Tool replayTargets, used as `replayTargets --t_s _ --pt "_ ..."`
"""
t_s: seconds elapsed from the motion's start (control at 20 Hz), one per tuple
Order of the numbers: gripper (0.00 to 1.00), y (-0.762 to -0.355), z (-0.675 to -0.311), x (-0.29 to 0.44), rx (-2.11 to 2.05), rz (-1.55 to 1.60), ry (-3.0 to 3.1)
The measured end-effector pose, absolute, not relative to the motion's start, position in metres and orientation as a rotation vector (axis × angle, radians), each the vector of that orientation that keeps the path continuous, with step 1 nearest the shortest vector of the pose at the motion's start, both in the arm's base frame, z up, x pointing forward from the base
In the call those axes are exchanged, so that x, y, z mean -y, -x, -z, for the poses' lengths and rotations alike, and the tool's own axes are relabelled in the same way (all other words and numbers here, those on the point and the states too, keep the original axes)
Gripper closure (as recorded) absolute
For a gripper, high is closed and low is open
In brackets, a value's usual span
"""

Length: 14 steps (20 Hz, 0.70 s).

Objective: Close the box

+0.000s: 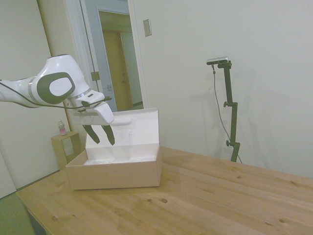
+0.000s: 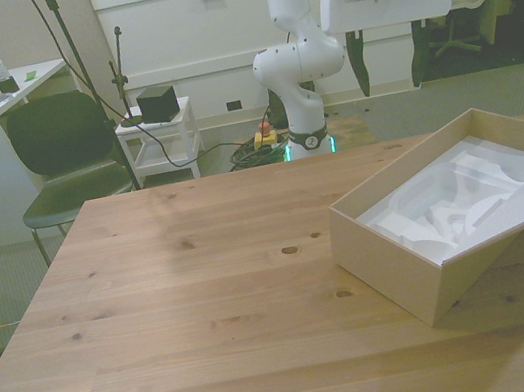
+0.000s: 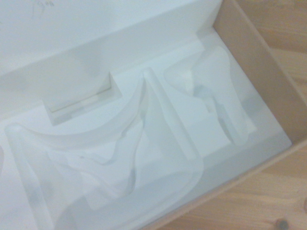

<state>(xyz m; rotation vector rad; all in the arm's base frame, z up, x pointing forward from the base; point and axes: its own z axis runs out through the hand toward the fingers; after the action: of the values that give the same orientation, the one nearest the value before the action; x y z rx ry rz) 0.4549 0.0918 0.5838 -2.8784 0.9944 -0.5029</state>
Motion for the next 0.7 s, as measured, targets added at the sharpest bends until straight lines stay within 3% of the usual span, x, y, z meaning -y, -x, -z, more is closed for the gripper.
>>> replayTargets --t_s 0.35,0.7 --pt "0.00 -0.498 -0.620 -0.140 -0.864 0.673 2.951" --pt "0.00 -0.509 -0.643 -0.177 -0.689 0.826 2.896"
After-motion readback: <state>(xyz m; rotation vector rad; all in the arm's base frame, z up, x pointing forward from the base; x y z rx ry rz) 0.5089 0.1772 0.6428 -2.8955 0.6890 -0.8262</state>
